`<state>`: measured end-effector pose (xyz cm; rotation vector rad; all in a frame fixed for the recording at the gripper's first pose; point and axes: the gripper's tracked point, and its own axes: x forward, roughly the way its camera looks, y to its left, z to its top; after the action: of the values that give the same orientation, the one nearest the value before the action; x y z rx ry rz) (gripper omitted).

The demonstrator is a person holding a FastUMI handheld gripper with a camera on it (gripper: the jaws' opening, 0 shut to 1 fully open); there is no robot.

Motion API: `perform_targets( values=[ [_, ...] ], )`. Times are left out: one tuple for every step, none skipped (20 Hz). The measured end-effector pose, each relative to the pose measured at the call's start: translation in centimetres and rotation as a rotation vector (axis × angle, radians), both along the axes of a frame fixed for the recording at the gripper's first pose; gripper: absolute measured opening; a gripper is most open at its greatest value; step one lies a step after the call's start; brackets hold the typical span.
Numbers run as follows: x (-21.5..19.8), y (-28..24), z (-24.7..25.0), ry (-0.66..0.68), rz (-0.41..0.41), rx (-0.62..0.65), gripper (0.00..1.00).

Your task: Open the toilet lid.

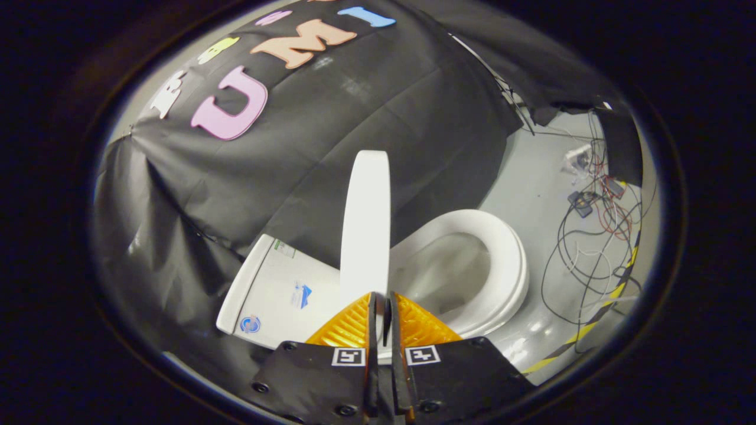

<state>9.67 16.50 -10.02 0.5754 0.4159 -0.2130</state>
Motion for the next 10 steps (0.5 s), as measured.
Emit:
perform_targets(
  values=[
    [0.1,0.4,0.5,-0.002,0.008,-0.008,0.11],
    [0.3,0.8,0.9,-0.007,0.016,-0.019,0.11],
    [0.4,1.1,1.2,-0.01,0.018,-0.027,0.11],
    [0.4,1.4,1.2,-0.007,0.023,-0.041,0.11],
    [0.4,1.4,1.4,-0.002,0.019,-0.052,0.11],
    [0.5,1.6,1.5,-0.002,0.017,-0.06,0.11],
    [0.7,2.1,1.9,-0.008,0.018,-0.058,0.11],
    [1.0,2.6,2.2,-0.015,0.027,-0.069,0.11],
    [1.1,3.1,2.5,-0.022,0.037,-0.085,0.11],
    [1.3,3.6,2.8,-0.023,0.05,-0.104,0.11]
  ],
)
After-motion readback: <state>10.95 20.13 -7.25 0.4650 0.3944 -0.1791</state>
